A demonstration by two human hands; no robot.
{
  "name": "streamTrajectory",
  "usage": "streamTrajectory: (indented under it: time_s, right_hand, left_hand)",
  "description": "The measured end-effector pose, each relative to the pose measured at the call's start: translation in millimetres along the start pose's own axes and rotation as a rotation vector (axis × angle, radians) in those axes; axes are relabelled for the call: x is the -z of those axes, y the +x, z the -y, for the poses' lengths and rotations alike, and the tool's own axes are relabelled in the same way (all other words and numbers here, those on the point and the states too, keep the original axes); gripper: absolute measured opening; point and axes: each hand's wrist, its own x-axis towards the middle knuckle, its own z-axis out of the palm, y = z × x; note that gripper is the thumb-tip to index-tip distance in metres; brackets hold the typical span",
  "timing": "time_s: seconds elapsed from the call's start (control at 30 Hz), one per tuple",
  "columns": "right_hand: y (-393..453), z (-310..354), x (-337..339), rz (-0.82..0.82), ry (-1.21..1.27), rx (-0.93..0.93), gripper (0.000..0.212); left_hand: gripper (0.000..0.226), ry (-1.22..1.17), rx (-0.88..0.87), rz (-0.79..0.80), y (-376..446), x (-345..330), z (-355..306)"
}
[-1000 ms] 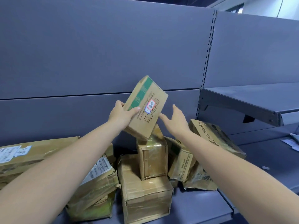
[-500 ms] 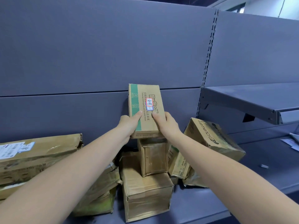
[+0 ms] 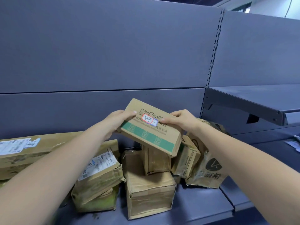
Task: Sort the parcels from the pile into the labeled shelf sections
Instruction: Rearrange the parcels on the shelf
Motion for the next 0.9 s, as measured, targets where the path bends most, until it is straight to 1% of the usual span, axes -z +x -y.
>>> streamTrajectory:
  time_s: [0.07,0.13,0.2,0.27,0.33,0.4,0.5,0.6,0.77,0.9]
  right_hand:
    - [-1,1,1,0.002,-0.008,-0.003,0.034]
    - [-1,1,-2,-0.043,-0.003,-0.009,0.036]
    - [0,-2,-7,-0.144,0.018,-0.017,0.036]
    - [0,-7,-12,-0.286,0.056,-0.018,0.039]
    - [0,-14,-18,-0.412,0.086,-0.011,0.051]
    - [1,-21,-25,-0.472,0.118,-0.004,0.065]
    - [-1,-29,-36,-0.448,0.111,-0.019,0.075]
    - [-5,-31,-46,-0.417,0.076,0.000,0.070]
    - [-5,-36,-51,-0.424,0.081,0.050,0.070]
    - [1,-32,-58,-0.443,0.068,0.104,0.070]
  left_hand:
    - [0.035,0.054,-0.011,0.060,-4,-1,4]
    - [0.042,0.032,-0.037,0.065,-5,-3,9]
    - [0.044,-0.011,-0.054,0.055,-8,-7,11]
    - [0.043,-0.035,-0.055,0.014,-9,-12,15]
    - [0.048,-0.046,-0.068,-0.029,-7,-17,22]
    - [0.049,-0.111,-0.064,-0.084,-6,-22,26]
    - [0.044,-0.216,-0.048,-0.171,-8,-32,27]
    - [0.043,-0.268,-0.040,-0.219,-9,-38,30]
    - [0.042,-0.247,-0.043,-0.246,-14,-39,33]
    - [0.040,-0.217,-0.040,-0.304,-26,-33,32]
